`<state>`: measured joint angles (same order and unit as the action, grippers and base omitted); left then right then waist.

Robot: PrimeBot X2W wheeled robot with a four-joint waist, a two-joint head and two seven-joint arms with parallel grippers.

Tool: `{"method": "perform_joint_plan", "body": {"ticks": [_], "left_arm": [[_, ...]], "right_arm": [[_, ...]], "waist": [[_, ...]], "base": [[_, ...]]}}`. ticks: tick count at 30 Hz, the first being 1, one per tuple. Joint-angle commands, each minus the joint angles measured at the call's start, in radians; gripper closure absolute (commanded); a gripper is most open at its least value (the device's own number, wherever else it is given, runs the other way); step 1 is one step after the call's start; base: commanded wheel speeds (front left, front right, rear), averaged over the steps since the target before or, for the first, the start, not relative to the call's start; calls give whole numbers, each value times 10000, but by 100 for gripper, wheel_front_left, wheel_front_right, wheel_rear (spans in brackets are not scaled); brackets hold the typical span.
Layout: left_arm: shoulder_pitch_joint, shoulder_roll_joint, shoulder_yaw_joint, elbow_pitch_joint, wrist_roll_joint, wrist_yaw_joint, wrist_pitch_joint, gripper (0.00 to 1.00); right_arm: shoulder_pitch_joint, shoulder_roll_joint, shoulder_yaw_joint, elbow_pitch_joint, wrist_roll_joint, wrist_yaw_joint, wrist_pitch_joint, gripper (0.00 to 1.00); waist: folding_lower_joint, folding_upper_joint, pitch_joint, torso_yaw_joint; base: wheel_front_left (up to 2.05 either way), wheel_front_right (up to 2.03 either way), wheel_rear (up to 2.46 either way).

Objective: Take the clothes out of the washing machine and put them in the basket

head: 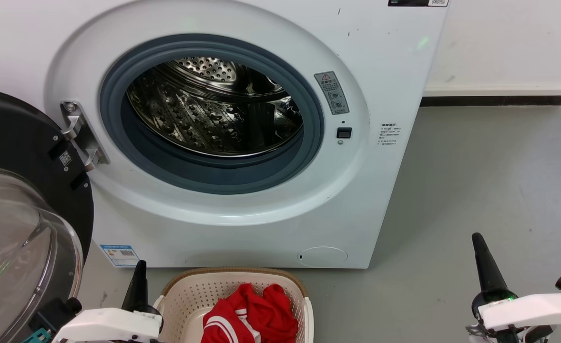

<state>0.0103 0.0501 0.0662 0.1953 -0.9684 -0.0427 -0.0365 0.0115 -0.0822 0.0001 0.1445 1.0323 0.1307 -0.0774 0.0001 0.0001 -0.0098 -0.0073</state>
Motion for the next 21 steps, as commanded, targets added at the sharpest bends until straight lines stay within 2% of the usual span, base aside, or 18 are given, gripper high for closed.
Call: {"method": "perform_joint_plan", "body": {"ticks": [1, 21], "left_arm": [[-295, 4, 50, -53, -363, -82, 89, 100], [-636, 2, 210, 137, -2469, -378, 585, 100]], "right_arm": [[-308, -66, -53, -5, 385, 2, 72, 100], [-642, -60, -263, 335, 2401, 2, 586, 100]], "waist": [[-1, -1, 3, 2], [-1, -1, 39, 22]], "base": [[0, 0, 0], [0, 0, 0]]}}
